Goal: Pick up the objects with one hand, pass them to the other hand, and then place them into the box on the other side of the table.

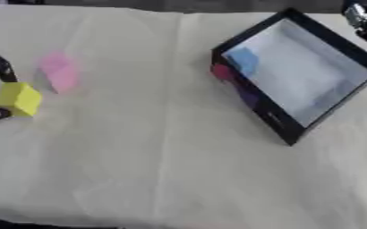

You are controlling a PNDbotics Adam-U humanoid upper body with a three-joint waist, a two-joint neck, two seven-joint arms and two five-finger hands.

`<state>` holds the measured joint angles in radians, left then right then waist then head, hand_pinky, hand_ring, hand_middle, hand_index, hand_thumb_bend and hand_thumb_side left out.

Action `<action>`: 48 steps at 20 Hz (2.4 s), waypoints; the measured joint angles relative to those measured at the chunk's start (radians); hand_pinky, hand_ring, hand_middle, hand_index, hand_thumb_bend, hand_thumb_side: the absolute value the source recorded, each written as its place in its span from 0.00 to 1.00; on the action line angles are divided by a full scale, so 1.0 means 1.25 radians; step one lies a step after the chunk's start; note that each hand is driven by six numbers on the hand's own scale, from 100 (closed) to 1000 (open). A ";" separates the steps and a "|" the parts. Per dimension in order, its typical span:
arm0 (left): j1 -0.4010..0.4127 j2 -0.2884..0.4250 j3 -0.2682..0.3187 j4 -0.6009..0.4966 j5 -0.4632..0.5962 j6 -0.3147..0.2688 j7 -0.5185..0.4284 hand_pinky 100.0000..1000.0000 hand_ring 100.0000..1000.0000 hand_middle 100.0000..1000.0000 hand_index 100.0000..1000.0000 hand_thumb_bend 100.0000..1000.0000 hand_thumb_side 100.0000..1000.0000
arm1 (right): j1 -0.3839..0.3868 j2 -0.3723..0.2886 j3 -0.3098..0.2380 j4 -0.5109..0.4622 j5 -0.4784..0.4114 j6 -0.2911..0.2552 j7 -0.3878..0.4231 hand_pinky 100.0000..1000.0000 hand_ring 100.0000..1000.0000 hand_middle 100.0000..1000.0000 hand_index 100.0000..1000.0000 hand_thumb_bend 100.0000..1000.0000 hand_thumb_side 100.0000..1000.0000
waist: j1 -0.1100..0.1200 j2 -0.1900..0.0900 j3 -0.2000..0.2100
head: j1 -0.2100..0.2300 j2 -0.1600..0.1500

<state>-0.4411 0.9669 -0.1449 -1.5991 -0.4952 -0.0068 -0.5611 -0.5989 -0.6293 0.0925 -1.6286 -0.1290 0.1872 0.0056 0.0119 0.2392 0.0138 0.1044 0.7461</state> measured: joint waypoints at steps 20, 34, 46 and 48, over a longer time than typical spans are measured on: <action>-0.072 -0.130 -0.024 -0.076 0.044 0.083 0.121 0.69 0.56 0.52 0.44 0.17 0.00 | -0.133 0.030 0.099 -0.113 -0.002 -0.020 0.104 0.91 0.87 0.94 0.93 0.00 0.42 | -0.001 0.000 0.001 | -0.011 -0.004; -0.099 -0.230 -0.052 -0.086 0.026 0.086 0.165 0.68 0.53 0.51 0.44 0.13 0.00 | -0.205 0.101 0.178 -0.103 0.064 -0.034 0.193 0.91 0.88 0.95 0.93 0.00 0.38 | -0.005 0.000 0.006 | -0.029 -0.004; -0.115 -0.328 -0.062 -0.084 0.014 0.082 0.203 0.68 0.51 0.50 0.43 0.08 0.00 | -0.235 0.153 0.216 -0.066 0.128 -0.043 0.239 0.90 0.88 0.95 0.93 0.00 0.34 | -0.010 0.000 0.010 | -0.043 -0.004; -0.117 -0.339 -0.063 -0.080 0.015 0.083 0.211 0.68 0.51 0.50 0.43 0.08 0.00 | -0.239 0.156 0.218 -0.062 0.136 -0.045 0.243 0.90 0.88 0.95 0.93 0.00 0.34 | -0.010 0.000 0.010 | -0.043 -0.004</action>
<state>-0.5877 0.5427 -0.2232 -1.6992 -0.4760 0.0970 -0.2972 -0.8971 -0.4337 0.3652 -1.7065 0.0415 0.1309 0.3094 -0.0006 0.2388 0.0265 0.0503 0.7410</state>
